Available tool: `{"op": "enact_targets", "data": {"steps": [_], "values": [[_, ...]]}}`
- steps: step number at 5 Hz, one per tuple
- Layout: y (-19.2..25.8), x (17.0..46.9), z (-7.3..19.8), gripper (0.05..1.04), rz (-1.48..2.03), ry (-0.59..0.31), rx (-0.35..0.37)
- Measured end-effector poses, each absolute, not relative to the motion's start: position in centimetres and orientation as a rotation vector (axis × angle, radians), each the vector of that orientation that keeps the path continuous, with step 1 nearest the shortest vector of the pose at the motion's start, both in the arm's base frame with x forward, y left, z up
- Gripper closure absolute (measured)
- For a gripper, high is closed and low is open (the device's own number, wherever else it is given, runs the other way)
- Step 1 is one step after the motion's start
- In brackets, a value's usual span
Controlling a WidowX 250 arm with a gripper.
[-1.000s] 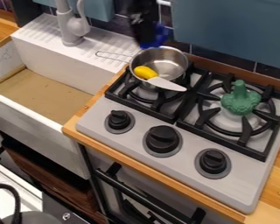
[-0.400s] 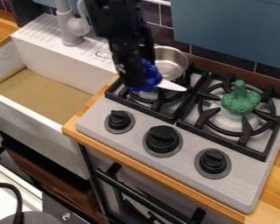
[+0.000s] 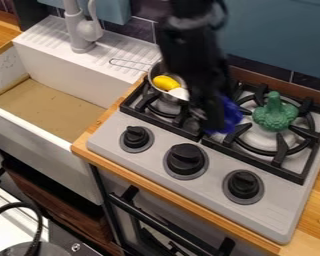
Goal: Move the blue object to the lower right corner of the burner
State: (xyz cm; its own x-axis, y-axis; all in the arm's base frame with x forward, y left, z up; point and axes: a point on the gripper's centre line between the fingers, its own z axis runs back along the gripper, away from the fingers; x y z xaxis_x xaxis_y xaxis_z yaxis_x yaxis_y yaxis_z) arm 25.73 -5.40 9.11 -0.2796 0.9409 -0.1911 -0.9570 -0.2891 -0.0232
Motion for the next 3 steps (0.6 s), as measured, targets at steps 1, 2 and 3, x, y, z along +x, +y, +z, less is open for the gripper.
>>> {"op": "enact_targets", "data": {"steps": [1,2,3], "values": [[-8.4,25.8,8.1,0.330,1.842,0.133,-0.152],[-10.1,23.7,6.3,0.330,1.830,0.119,-0.146],[-11.7,23.6,4.8,0.331,1.819,0.055,-0.207]]}}
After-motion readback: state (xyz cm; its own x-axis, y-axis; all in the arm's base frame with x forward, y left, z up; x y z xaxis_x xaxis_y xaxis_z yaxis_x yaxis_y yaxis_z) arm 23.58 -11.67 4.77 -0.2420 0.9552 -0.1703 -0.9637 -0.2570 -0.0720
